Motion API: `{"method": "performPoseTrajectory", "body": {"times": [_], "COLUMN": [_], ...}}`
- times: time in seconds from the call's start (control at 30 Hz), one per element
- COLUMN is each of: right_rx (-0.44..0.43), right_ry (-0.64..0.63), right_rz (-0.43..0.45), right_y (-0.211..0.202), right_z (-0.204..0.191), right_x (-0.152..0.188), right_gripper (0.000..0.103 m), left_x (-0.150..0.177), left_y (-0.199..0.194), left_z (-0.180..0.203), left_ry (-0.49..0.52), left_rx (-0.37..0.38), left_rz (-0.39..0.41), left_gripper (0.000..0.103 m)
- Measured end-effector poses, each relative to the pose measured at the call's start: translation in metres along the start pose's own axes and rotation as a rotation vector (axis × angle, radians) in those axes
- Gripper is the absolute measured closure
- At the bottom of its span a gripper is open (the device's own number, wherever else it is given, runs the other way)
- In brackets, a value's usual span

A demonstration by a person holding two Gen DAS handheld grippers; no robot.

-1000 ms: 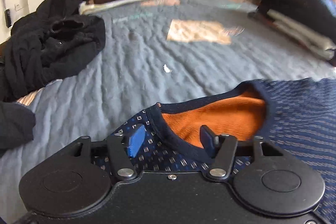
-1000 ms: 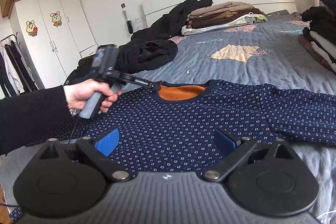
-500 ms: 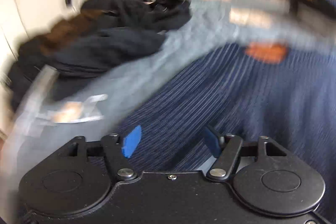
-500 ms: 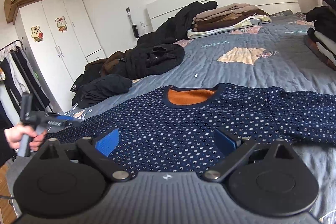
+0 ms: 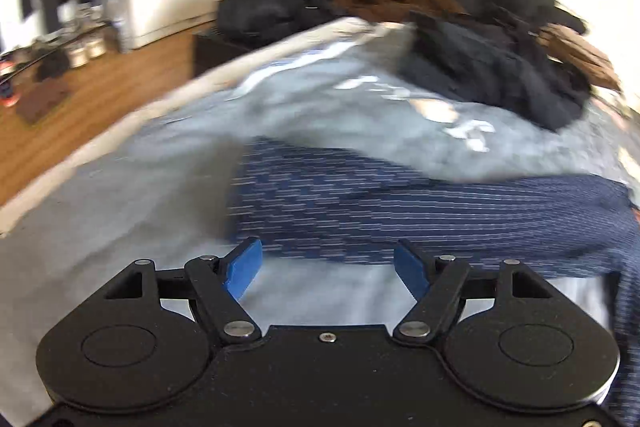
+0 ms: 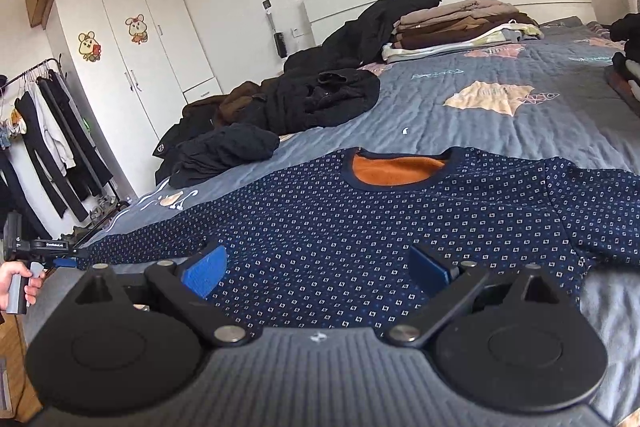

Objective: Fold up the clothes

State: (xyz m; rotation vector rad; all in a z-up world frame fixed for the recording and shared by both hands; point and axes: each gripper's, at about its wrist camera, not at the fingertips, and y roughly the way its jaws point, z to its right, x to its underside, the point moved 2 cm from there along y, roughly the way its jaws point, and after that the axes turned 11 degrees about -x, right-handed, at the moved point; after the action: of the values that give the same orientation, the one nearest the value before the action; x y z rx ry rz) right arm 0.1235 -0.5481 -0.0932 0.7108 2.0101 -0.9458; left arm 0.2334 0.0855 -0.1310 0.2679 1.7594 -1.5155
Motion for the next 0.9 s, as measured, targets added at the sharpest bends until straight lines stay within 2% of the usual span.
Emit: {"method": "performPoseTrajectory", "body": {"times": [0.1, 0.17, 0.27, 0.3, 0.33, 0.37, 0.4, 0.47, 0.5, 0.53, 0.6, 0.63, 0.67, 0.73, 0.77, 0.8, 0.83, 0.9], "right_rx": [-0.001, -0.009, -0.01, -0.011, -0.011, -0.011, -0.011, -0.011, -0.011, -0.012, -0.012, -0.011, -0.006, 0.01, 0.02, 0.03, 0.04, 0.056], "right_ry": [-0.018, -0.018, -0.033, -0.039, -0.044, -0.049, -0.055, -0.065, -0.07, -0.067, -0.054, -0.045, -0.038, -0.02, -0.006, 0.007, 0.021, 0.036], "right_rz": [-0.008, -0.019, -0.028, -0.031, -0.034, -0.037, -0.04, -0.046, -0.049, -0.043, -0.023, -0.011, -0.002, 0.015, 0.022, 0.029, 0.036, 0.028], "right_y": [0.004, 0.008, 0.009, 0.009, 0.01, 0.01, 0.01, 0.011, 0.011, 0.008, 0.002, -0.001, -0.005, -0.011, -0.014, -0.017, -0.02, -0.02], "right_z": [-0.007, -0.012, -0.024, -0.028, -0.032, -0.036, -0.04, -0.048, -0.053, -0.058, -0.067, -0.072, -0.077, -0.086, -0.089, -0.092, -0.095, -0.103], "right_x": [0.001, 0.003, 0.005, 0.005, 0.006, 0.007, 0.007, 0.008, 0.009, 0.008, 0.004, 0.002, 0.0, 0.0, 0.001, 0.003, 0.004, 0.009], "right_gripper": [0.006, 0.006, 0.006, 0.006, 0.006, 0.006, 0.006, 0.006, 0.006, 0.006, 0.006, 0.006, 0.006, 0.006, 0.006, 0.006, 0.006, 0.006], "left_x": [-0.011, -0.02, -0.022, -0.023, -0.02, -0.018, -0.017, -0.022, -0.026, -0.03, -0.038, -0.038, -0.038, -0.04, -0.045, -0.05, -0.056, -0.068], "left_y": [0.016, 0.025, 0.04, 0.045, 0.046, 0.046, 0.041, 0.021, 0.019, 0.019, 0.019, 0.026, 0.03, 0.021, 0.02, 0.019, 0.019, 0.038], "left_z": [-0.02, -0.022, -0.02, -0.019, -0.017, -0.009, -0.003, -0.005, -0.013, -0.022, -0.04, -0.046, -0.051, -0.065, -0.071, -0.077, -0.083, -0.085], "left_ry": [-0.053, -0.074, -0.095, -0.102, -0.049, 0.026, 0.069, 0.069, 0.049, 0.028, -0.013, 0.014, 0.051, 0.082, 0.066, 0.045, 0.024, 0.006], "left_rx": [-0.026, -0.04, 0.001, 0.016, 0.008, -0.011, -0.013, 0.0, -0.002, -0.003, -0.006, -0.006, 0.003, 0.031, 0.06, 0.09, 0.121, 0.189], "left_rz": [-0.007, 0.016, 0.006, 0.002, 0.012, 0.021, 0.037, 0.126, 0.109, 0.081, 0.026, -0.052, -0.096, -0.037, -0.013, 0.009, 0.031, -0.018], "left_gripper": [0.027, 0.027, 0.027, 0.039, 0.056, 0.095, 0.098, 0.098, 0.098, 0.098, 0.086, 0.082, 0.074, 0.052, 0.031, 0.02, 0.02, 0.02]}}
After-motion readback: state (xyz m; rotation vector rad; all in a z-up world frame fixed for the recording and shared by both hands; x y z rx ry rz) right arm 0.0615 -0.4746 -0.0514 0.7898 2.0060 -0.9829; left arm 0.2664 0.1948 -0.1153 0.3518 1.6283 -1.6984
